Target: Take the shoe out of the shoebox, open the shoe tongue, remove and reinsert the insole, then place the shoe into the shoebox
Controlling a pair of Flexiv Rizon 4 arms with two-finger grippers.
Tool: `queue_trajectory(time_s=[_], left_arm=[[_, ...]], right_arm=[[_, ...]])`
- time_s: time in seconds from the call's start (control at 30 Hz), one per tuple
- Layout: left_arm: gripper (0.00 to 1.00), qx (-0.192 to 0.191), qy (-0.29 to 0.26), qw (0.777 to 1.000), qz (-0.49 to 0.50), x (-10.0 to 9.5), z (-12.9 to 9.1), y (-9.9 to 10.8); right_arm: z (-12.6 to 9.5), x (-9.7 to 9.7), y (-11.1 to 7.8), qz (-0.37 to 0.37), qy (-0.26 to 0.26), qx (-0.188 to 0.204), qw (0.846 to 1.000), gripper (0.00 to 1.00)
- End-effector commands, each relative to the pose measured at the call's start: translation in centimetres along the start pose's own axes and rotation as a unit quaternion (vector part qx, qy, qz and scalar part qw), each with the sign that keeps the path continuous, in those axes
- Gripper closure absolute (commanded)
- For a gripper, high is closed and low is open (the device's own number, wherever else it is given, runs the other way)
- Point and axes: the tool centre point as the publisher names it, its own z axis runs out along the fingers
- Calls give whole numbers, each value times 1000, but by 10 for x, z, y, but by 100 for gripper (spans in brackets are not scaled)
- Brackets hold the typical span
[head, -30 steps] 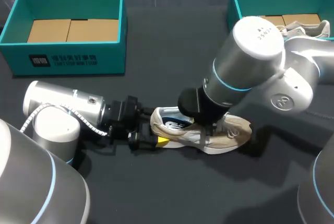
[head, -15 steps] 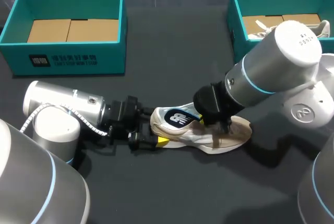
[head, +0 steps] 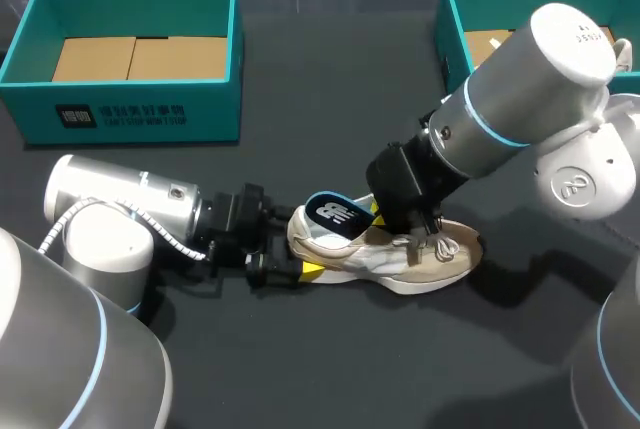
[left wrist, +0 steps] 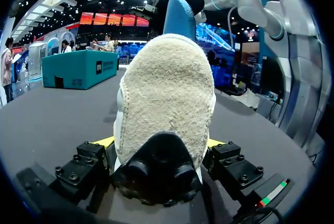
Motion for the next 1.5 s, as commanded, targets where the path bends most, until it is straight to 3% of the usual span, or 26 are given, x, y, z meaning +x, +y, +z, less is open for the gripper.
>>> queue_trajectory(time_s=[0.03,0.67,0.93,1.1,1.37,1.5], left_arm=[[100,0,-1,1000,0,3,0,3],[100,0,-1,1000,0,3,0,3],[100,0,-1,1000,0,3,0,3],[100,0,-1,1000,0,3,0,3],[100,0,-1,1000,0,3,0,3],[100,0,-1,1000,0,3,0,3]], right_arm=[[4,-10,11,-8,12,10,1000,100],[1,-24,54,-37,33,12,999,100],[3,-24,60,9,65,41,997,100],[6,-24,60,39,74,54,995,68],[-1,-23,57,86,80,78,990,51],[-5,-23,58,108,81,84,987,51]])
